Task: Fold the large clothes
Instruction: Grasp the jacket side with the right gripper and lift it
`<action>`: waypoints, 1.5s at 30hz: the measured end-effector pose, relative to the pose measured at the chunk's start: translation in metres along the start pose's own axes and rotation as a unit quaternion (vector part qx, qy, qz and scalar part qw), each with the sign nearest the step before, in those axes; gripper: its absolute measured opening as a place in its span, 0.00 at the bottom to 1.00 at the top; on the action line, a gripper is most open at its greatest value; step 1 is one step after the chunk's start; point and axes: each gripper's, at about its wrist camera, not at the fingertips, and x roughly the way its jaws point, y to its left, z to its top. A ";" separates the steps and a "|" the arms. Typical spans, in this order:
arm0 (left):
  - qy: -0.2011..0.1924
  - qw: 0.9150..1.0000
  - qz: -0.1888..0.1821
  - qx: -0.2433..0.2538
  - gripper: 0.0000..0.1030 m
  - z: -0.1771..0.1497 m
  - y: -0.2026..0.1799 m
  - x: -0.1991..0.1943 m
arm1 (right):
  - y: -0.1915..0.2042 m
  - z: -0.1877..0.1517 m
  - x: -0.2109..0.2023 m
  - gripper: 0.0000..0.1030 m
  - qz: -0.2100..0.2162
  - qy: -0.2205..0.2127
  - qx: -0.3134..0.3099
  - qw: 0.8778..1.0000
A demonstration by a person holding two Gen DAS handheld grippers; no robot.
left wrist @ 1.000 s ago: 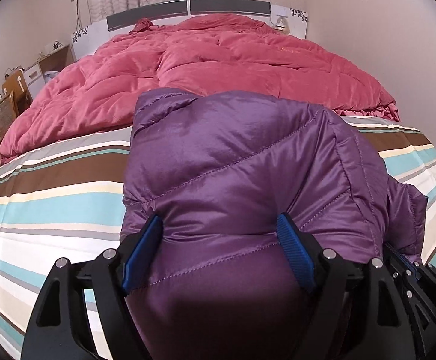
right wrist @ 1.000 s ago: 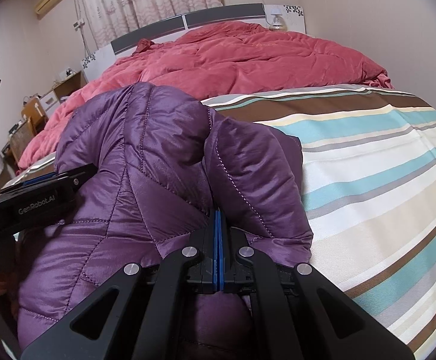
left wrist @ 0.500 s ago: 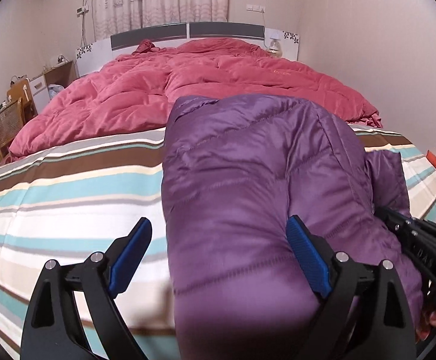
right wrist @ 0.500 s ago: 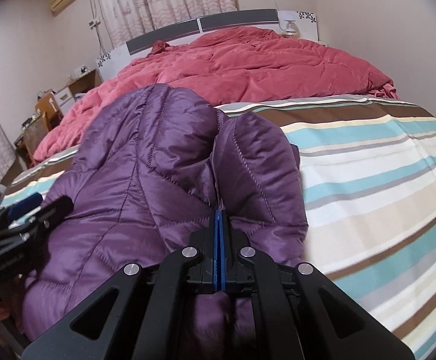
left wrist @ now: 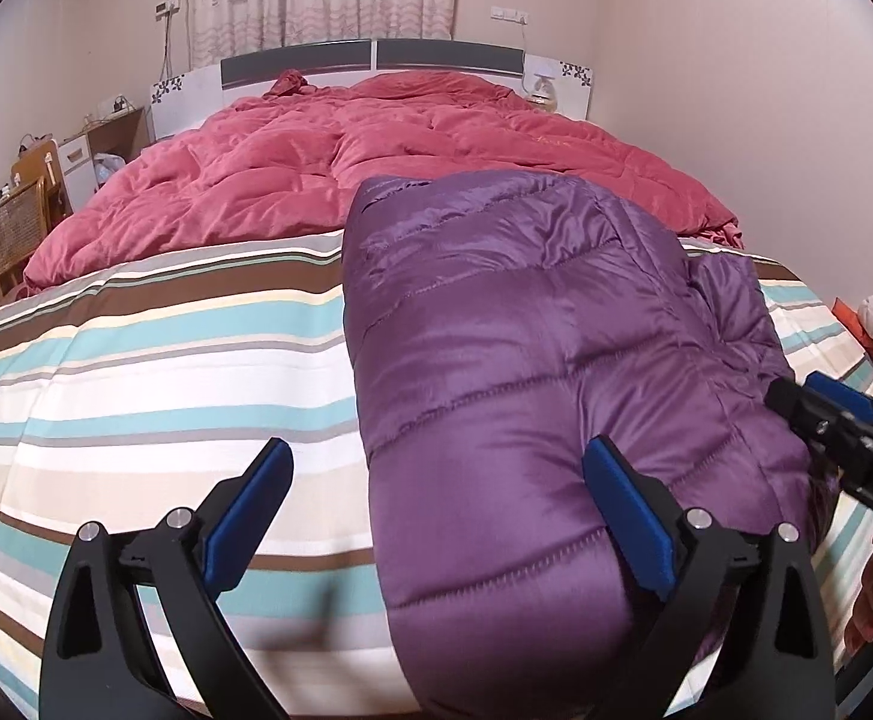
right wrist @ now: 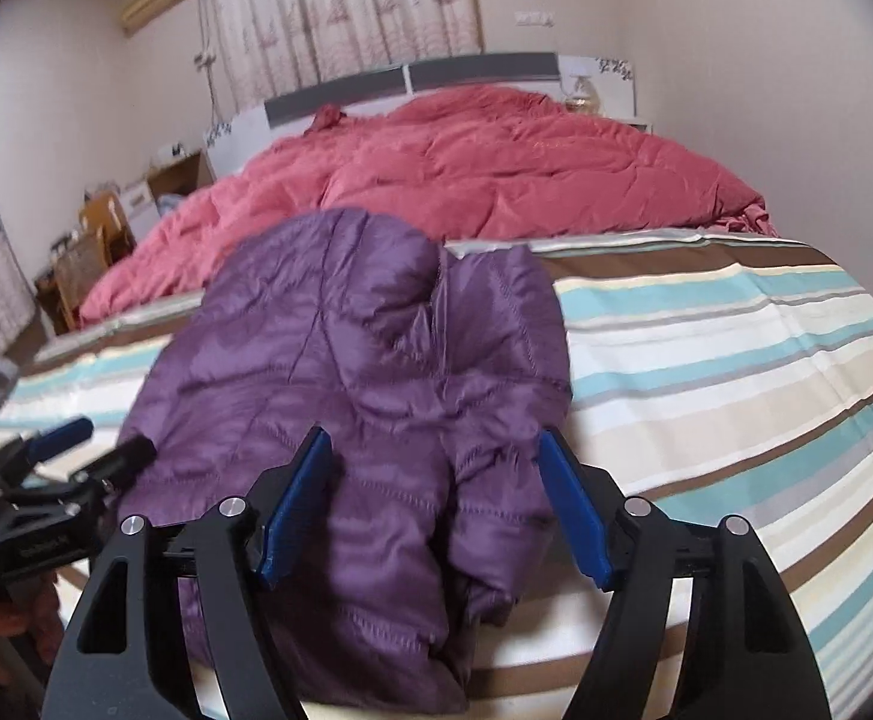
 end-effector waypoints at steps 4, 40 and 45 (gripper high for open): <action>0.014 1.000 -0.017 -0.010 0.98 -0.003 0.009 0.002 | -0.021 -0.004 0.009 0.69 0.021 0.027 0.062 0.997; 0.103 0.988 -0.111 0.041 0.98 0.028 0.003 0.047 | -0.076 -0.017 0.082 0.68 0.211 0.152 0.239 0.936; 0.100 0.987 -0.117 0.041 0.97 0.025 -0.006 0.046 | -0.072 -0.013 0.088 0.67 0.213 0.150 0.237 0.936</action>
